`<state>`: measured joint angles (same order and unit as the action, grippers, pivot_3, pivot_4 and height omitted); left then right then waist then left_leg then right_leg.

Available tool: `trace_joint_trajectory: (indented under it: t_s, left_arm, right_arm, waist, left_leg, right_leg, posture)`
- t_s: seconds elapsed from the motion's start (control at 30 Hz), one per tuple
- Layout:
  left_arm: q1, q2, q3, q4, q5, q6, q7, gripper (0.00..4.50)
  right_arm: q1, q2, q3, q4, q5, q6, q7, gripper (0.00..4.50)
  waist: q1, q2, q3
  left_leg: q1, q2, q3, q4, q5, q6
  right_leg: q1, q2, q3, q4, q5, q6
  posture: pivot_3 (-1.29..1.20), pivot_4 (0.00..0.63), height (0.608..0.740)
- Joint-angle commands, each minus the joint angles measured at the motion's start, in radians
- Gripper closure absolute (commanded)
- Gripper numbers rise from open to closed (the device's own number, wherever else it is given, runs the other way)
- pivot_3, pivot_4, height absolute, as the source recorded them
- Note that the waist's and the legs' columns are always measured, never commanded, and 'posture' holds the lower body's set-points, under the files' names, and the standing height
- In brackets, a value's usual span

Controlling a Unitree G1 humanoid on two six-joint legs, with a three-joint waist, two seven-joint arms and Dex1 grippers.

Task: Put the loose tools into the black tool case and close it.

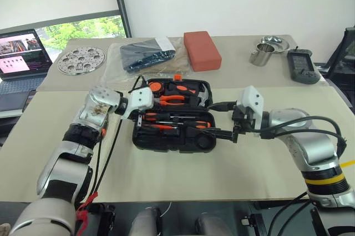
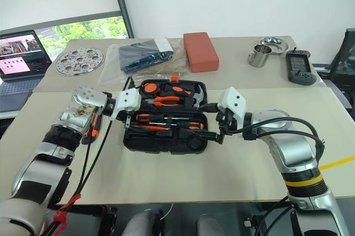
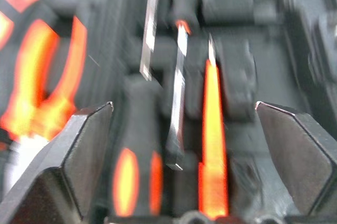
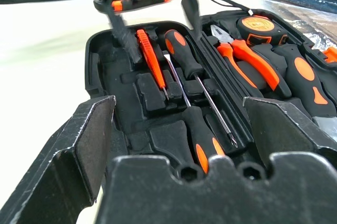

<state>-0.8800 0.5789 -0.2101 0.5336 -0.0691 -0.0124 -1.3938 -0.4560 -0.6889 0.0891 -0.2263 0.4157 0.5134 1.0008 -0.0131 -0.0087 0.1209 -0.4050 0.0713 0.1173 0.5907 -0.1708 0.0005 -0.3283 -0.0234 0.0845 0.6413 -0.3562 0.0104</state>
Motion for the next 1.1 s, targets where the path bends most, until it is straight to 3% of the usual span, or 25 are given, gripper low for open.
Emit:
trace_joint_trajectory:
  t_s: [0.03, 0.07, 0.17, 0.33, 0.5, 0.73, 1.1]
  left_arm:
    - [0.005, 0.014, 0.08, -0.157, -0.119, 0.138, -0.004, 0.03]
    - [0.017, 0.013, 0.09, -0.179, -0.133, 0.164, 0.006, 0.03]
    - [0.063, -0.002, 0.098, -0.19, -0.097, 0.159, 0.105, 0.77]
    - [0.166, -0.059, 0.103, -0.202, -0.042, 0.148, 0.305, 2.7]
    - [0.316, -0.152, 0.142, -0.34, -0.052, 0.293, 0.529, 4.45]
    - [0.431, -0.142, 0.11, -0.466, -0.025, 0.399, 0.623, 4.45]
    - [0.501, -0.081, 0.015, -0.489, 0.068, 0.355, 0.643, 4.45]
  right_arm:
    - [-0.003, 0.0, -0.026, -0.024, 0.012, -0.018, 0.003, 0.0]
    - [-0.004, 0.002, -0.025, -0.023, 0.012, -0.019, 0.003, 0.0]
    - [-0.005, 0.008, -0.02, -0.02, 0.01, -0.022, 0.004, 0.0]
    - [-0.01, 0.019, -0.013, -0.011, 0.004, -0.03, 0.005, 0.0]
    - [0.002, 0.023, -0.015, -0.015, 0.003, -0.035, -0.001, 0.0]
    - [0.011, 0.027, -0.012, -0.021, 0.003, -0.035, -0.001, 0.0]
    - [0.012, 0.038, -0.003, -0.012, -0.002, -0.046, -0.002, 0.0]
  waist:
    - [0.0, 0.0, 0.0]
    - [0.0, 0.0, 0.0]
    - [-0.002, 0.002, -0.001]
    - [0.0, 0.003, -0.002]
    - [0.002, 0.003, -0.002]
    - [0.0, 0.003, -0.002]
    - [0.0, 0.003, -0.002]
  left_leg:
    - [0.0, 0.0, 0.0, 0.0, 0.0, 0.0]
    - [0.0, 0.0, 0.0, 0.0, 0.0, 0.0]
    - [0.002, 0.0, 0.0, 0.0, 0.0, 0.0]
    - [0.002, 0.0, -0.001, 0.001, 0.0, 0.0]
    - [0.001, 0.002, -0.001, 0.002, 0.0, 0.0]
    - [0.002, 0.001, -0.001, 0.001, 0.0, -0.001]
    - [0.007, 0.0, -0.001, 0.0, 0.0, -0.001]
  right_leg:
    - [0.0, 0.0, 0.0, 0.0, 0.0, 0.0]
    - [0.0, 0.0, 0.0, 0.0, 0.0, 0.0]
    - [0.001, 0.0, 0.0, 0.0, 0.0, 0.0]
    - [0.002, 0.0, 0.001, 0.0, 0.0, 0.0]
    - [0.003, 0.0, 0.001, 0.001, 0.0, 0.0]
    - [0.004, 0.0, 0.001, 0.0, 0.0, 0.0]
    - [0.008, -0.001, 0.002, -0.001, 0.0, 0.0]
  posture:
    - [0.0, 0.15, 0.74]
    - [0.0, 0.15, 0.74]
    - [0.0, 0.15, 0.74]
    - [0.0, 0.15, 0.74]
    - [0.0, 0.15, 0.74]
    - [0.0, 0.15, 0.74]
    - [0.0, 0.15, 0.74]
